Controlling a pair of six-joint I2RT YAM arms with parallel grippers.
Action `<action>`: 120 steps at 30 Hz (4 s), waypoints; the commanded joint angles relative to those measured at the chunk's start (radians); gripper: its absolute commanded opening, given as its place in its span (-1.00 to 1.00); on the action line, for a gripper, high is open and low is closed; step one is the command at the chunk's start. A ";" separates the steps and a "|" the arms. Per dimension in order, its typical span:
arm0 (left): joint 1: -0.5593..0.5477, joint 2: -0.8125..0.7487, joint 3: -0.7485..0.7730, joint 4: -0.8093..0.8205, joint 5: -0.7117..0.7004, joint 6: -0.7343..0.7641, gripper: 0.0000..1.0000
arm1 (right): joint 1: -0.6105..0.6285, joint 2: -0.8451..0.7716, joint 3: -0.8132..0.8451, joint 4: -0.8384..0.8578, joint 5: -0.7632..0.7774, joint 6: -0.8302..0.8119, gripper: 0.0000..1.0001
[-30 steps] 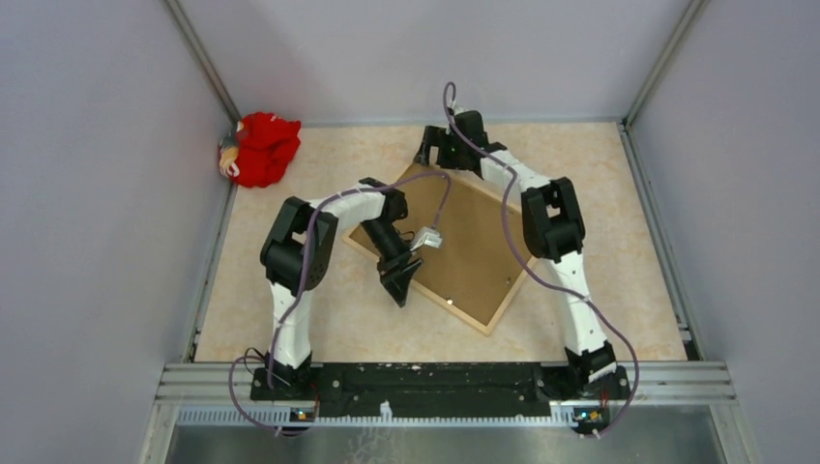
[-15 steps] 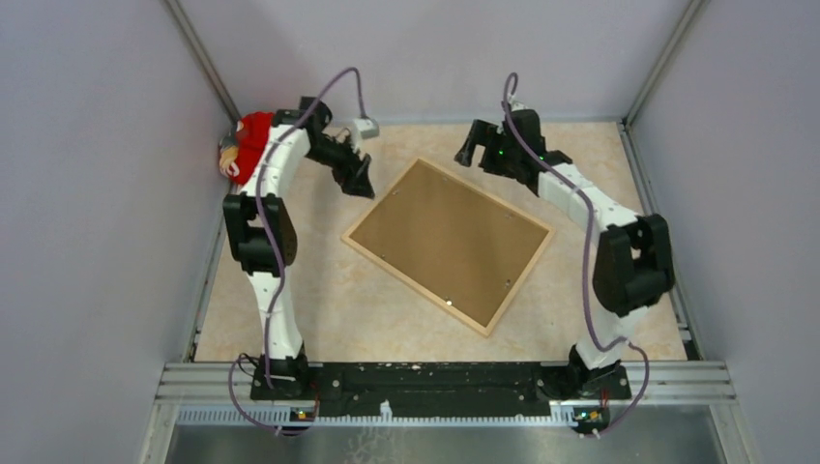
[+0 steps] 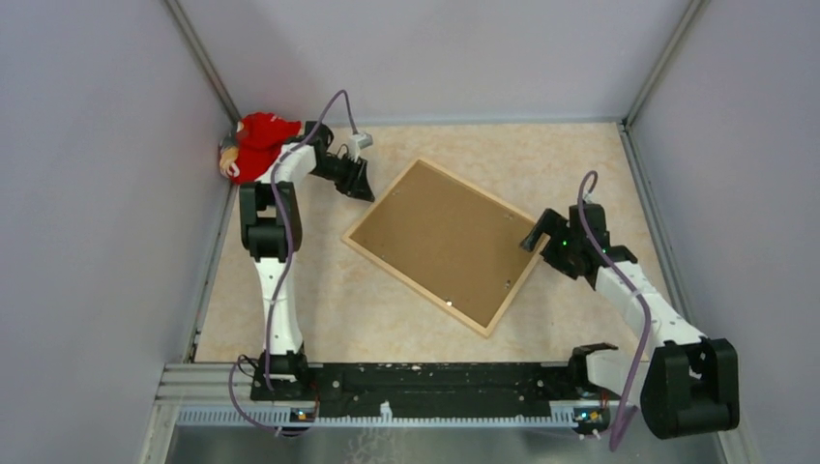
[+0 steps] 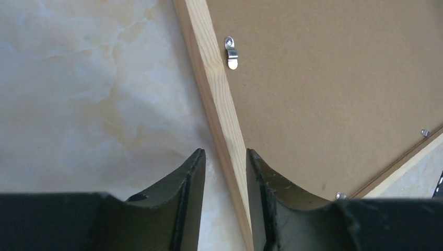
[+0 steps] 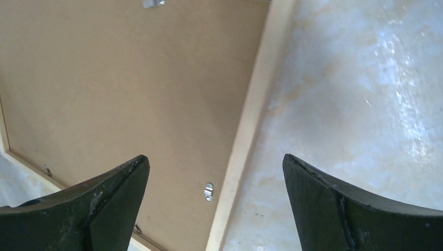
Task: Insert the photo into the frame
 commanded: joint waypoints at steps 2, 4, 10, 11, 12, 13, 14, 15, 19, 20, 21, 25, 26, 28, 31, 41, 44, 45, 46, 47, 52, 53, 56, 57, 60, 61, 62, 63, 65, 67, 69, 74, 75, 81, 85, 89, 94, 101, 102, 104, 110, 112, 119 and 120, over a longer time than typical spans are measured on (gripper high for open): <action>-0.001 0.000 -0.045 0.004 0.052 0.007 -0.24 | -0.040 -0.007 -0.077 0.141 -0.079 0.060 0.97; -0.001 -0.008 -0.070 -0.034 0.058 0.043 -0.32 | -0.040 0.052 -0.068 0.218 -0.115 0.069 0.97; -0.002 -0.060 -0.181 -0.146 0.068 0.215 -0.41 | -0.042 0.331 0.096 0.302 -0.163 0.046 0.97; -0.003 -0.069 -0.199 -0.176 0.068 0.250 -0.41 | -0.042 0.373 0.134 0.306 -0.171 0.039 0.97; -0.002 -0.077 -0.216 -0.211 0.071 0.293 -0.41 | -0.042 0.411 0.165 0.317 -0.183 0.035 0.97; -0.003 -0.086 -0.232 -0.247 0.072 0.335 -0.41 | -0.042 0.443 0.202 0.328 -0.193 0.030 0.97; -0.003 -0.099 -0.259 -0.285 0.077 0.378 -0.41 | -0.041 0.476 0.233 0.335 -0.206 0.024 0.97; -0.004 -0.107 -0.280 -0.326 0.084 0.434 -0.39 | -0.042 0.508 0.264 0.336 -0.215 0.018 0.97; -0.025 -0.151 -0.374 -0.453 0.067 0.599 -0.17 | -0.042 0.619 0.376 0.335 -0.231 -0.004 0.97; -0.030 -0.162 -0.398 -0.467 0.064 0.627 -0.11 | -0.042 0.654 0.406 0.323 -0.230 -0.008 0.97; -0.034 -0.170 -0.417 -0.473 0.061 0.640 -0.02 | -0.042 0.675 0.435 0.310 -0.225 -0.013 0.97; -0.034 -0.184 -0.446 -0.483 0.062 0.644 0.11 | -0.042 0.706 0.507 0.256 -0.150 -0.032 0.97; -0.031 -0.187 -0.444 -0.489 0.062 0.643 0.11 | -0.042 0.703 0.523 0.232 -0.118 -0.042 0.97; -0.017 -0.192 -0.430 -0.492 0.073 0.624 0.12 | -0.042 0.678 0.543 0.199 -0.034 -0.064 0.97; 0.024 -0.182 -0.377 -0.450 0.093 0.534 0.11 | -0.042 0.630 0.544 0.181 0.034 -0.086 0.97; 0.069 -0.097 -0.251 -0.211 0.198 0.150 0.01 | 0.120 0.475 0.433 0.332 0.012 -0.065 0.86; 0.055 -0.070 -0.234 -0.191 0.178 0.111 -0.06 | 0.261 0.513 0.452 0.384 -0.045 -0.048 0.82; 0.053 -0.063 -0.231 -0.186 0.185 0.104 -0.09 | 0.295 0.533 0.455 0.415 -0.068 -0.035 0.81; 0.051 -0.056 -0.229 -0.187 0.183 0.100 -0.12 | 0.331 0.554 0.458 0.450 -0.095 -0.022 0.79; 0.047 -0.050 -0.227 -0.185 0.176 0.097 -0.15 | 0.362 0.575 0.461 0.481 -0.118 -0.008 0.77; 0.040 -0.026 -0.228 -0.175 0.146 0.074 -0.35 | 0.489 0.699 0.508 0.615 -0.217 0.031 0.67; 0.040 -0.021 -0.226 -0.173 0.140 0.070 -0.40 | 0.508 0.724 0.525 0.631 -0.229 0.038 0.64; 0.040 -0.005 -0.226 -0.169 0.123 0.060 -0.54 | 0.558 0.789 0.564 0.666 -0.258 0.059 0.58; 0.040 -0.003 -0.230 -0.168 0.121 0.060 -0.56 | 0.572 0.810 0.579 0.669 -0.261 0.064 0.56; 0.040 -0.003 -0.245 -0.154 0.113 0.056 -0.60 | 0.604 0.866 0.622 0.673 -0.268 0.069 0.55; 0.040 -0.003 -0.251 -0.151 0.111 0.054 -0.61 | 0.615 0.881 0.631 0.677 -0.268 0.070 0.55; 0.040 -0.003 -0.255 -0.150 0.112 0.056 -0.62 | 0.621 0.894 0.640 0.682 -0.270 0.072 0.55; 0.040 -0.002 -0.257 -0.150 0.112 0.057 -0.63 | 0.625 0.908 0.650 0.684 -0.272 0.076 0.55; 0.040 -0.003 -0.261 -0.150 0.112 0.057 -0.65 | 0.635 0.934 0.675 0.678 -0.273 0.076 0.55; 0.040 -0.002 -0.262 -0.149 0.111 0.057 -0.68 | 0.638 0.959 0.700 0.664 -0.273 0.069 0.54; 0.040 -0.005 -0.261 -0.149 0.106 0.057 -0.73 | 0.642 0.980 0.720 0.655 -0.281 0.069 0.54; 0.040 -0.015 -0.271 -0.140 0.091 0.054 -0.78 | 0.654 1.015 0.757 0.609 -0.272 0.058 0.53; 0.040 -0.015 -0.271 -0.140 0.089 0.053 -0.79 | 0.656 1.016 0.755 0.611 -0.272 0.060 0.53; 0.040 -0.013 -0.263 -0.141 0.071 0.047 -0.89 | 0.666 1.043 0.762 0.618 -0.287 0.079 0.54; 0.039 -0.015 -0.264 -0.142 0.066 0.047 -0.91 | 0.672 1.054 0.763 0.622 -0.283 0.085 0.54; 0.039 -0.015 -0.265 -0.146 0.064 0.048 -0.96 | 0.672 1.066 0.771 0.616 -0.275 0.082 0.54; 0.039 -0.018 -0.267 -0.148 0.060 0.051 -1.00 | 0.672 1.076 0.780 0.609 -0.281 0.080 0.53; 0.038 -0.023 -0.271 -0.154 0.066 0.054 -1.00 | 0.671 1.097 0.797 0.591 -0.280 0.061 0.54; 0.039 -0.025 -0.273 -0.153 0.067 0.055 -1.00 | 0.670 1.098 0.797 0.593 -0.281 0.063 0.54; 0.039 -0.026 -0.273 -0.155 0.068 0.056 -1.00 | 0.671 1.105 0.798 0.596 -0.283 0.065 0.54; 0.038 -0.025 -0.271 -0.158 0.072 0.056 -1.00 | 0.672 1.123 0.798 0.607 -0.289 0.080 0.54; 0.039 -0.027 -0.273 -0.159 0.071 0.057 -1.00 | 0.672 1.128 0.801 0.612 -0.290 0.085 0.54; 0.039 -0.026 -0.276 -0.162 0.070 0.060 -1.00 | 0.672 1.137 0.813 0.613 -0.269 0.100 0.53; 0.038 -0.027 -0.276 -0.161 0.070 0.060 -1.00 | 0.671 1.136 0.814 0.611 -0.262 0.100 0.53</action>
